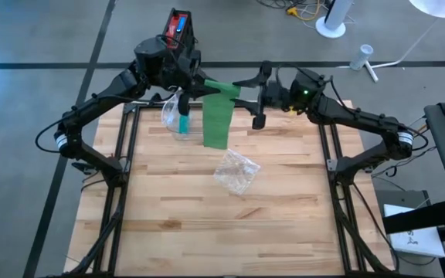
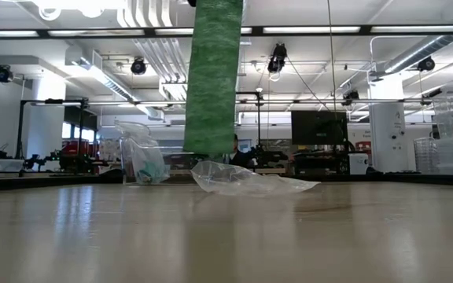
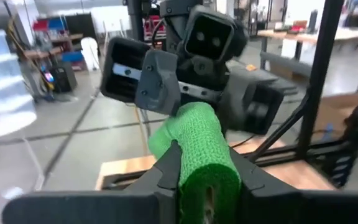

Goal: Roll bandage
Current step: Roll the green bandage

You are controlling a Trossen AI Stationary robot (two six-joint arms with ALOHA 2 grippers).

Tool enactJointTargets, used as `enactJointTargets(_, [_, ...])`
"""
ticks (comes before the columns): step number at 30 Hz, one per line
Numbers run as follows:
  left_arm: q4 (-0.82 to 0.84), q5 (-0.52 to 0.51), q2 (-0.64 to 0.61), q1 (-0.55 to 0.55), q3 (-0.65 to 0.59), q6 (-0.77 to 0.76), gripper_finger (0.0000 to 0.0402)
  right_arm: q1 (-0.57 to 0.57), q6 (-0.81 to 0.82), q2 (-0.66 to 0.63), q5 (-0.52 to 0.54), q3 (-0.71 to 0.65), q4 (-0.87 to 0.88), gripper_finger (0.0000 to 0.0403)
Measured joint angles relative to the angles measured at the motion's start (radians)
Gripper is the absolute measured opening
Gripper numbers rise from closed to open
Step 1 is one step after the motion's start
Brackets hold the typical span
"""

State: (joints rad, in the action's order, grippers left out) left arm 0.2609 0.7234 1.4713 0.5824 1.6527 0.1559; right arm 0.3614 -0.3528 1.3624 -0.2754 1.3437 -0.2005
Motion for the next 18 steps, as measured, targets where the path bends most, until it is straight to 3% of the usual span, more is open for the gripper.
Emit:
enactJointTargets(5, [0.003, -0.004, 0.002, 0.001, 0.000, 0.107, 0.0050, 0.004, 0.156, -0.006, -0.020, 0.000, 0.004, 0.0276])
enactJointTargets(8, [0.002, -0.004, 0.008, 0.001, 0.000, 0.162, 0.0049, 0.014, 0.182, -0.003, -0.019, 0.000, 0.002, 0.0298])
enactJointTargets(12, [0.013, -0.003, 0.009, -0.013, 0.000, 0.236, 0.0049, 0.038, 0.207, 0.002, -0.013, 0.000, 0.020, 0.0292])
enactJointTargets(18, [0.027, -0.026, 0.009, -0.036, 0.000, 0.304, 0.0049, 0.072, 0.224, 0.000, -0.030, 0.006, 0.056, 0.0244])
